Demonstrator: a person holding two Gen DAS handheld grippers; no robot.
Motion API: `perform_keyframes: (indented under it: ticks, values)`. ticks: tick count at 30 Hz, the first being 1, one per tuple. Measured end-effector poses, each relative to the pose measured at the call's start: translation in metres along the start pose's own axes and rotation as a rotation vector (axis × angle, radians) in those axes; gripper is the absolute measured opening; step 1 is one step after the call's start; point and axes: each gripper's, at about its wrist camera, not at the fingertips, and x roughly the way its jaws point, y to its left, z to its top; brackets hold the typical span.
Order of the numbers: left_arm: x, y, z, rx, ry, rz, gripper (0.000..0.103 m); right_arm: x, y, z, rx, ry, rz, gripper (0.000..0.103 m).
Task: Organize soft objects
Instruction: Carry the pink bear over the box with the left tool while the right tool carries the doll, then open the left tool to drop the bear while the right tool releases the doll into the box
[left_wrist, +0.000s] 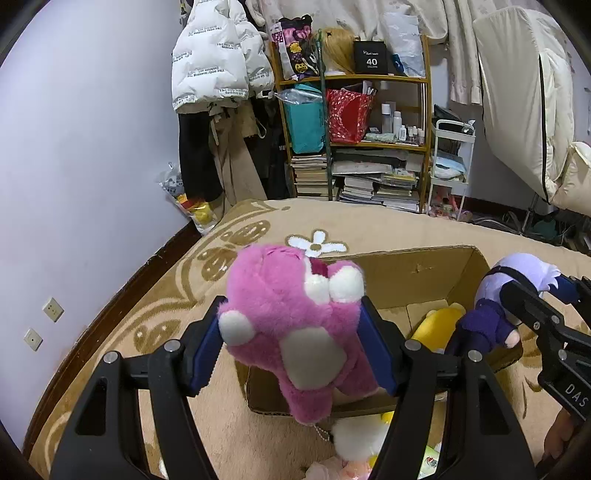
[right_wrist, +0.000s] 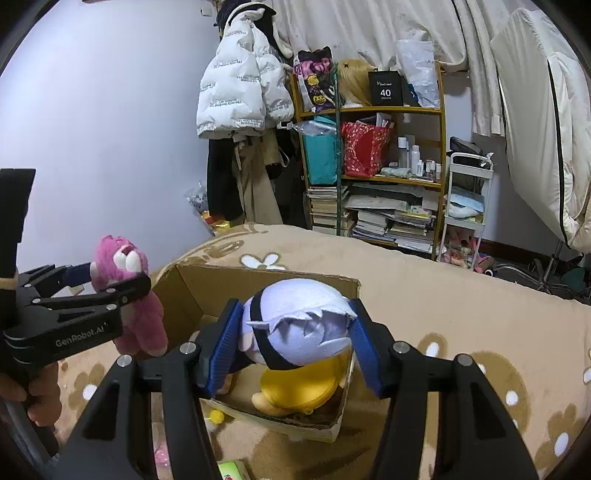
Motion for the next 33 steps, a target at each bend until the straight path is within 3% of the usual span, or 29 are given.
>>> perform_keyframes:
  ticks: [10,19,28,33]
  values:
    - [-0.008,0.01,0.0,-0.062,-0.059,-0.054,0.066,0.006,0.004,-0.003,-0.015,0.009,0.01,0.061]
    - [0.005,0.018,-0.002,-0.156,0.0,-0.151,0.067,0.009,0.006,-0.007,-0.027,0.013,0.028,0.064]
    - [0.019,0.011,-0.006,-0.111,0.048,-0.105,0.068,0.012,0.007,-0.01,-0.021,0.034,0.052,0.065]
    - [0.019,0.01,-0.007,-0.105,0.055,-0.08,0.079,0.009,0.007,-0.009,-0.026,0.03,0.053,0.067]
